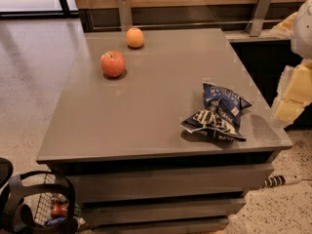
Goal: Move blue chip bag near orange
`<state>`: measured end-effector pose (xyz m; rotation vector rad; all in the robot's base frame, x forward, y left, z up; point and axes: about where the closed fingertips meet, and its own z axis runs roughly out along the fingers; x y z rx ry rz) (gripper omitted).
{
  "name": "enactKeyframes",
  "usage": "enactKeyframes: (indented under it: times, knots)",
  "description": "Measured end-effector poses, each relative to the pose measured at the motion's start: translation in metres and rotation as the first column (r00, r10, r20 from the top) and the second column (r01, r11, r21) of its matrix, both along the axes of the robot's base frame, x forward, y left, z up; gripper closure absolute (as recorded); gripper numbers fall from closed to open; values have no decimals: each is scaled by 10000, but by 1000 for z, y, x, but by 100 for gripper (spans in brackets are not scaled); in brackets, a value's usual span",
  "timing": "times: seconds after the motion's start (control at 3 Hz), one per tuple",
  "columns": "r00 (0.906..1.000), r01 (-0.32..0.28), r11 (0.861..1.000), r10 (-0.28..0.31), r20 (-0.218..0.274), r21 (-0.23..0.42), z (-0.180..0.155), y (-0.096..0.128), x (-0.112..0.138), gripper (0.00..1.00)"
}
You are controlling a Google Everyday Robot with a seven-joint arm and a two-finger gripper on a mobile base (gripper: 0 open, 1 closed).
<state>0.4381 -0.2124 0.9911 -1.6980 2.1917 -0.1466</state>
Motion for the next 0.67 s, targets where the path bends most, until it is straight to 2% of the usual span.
enactKeyframes:
  times: [0.67]
  knots:
    - [10000, -22, 9998, 22, -12, -217, -10, 4, 10, 0]
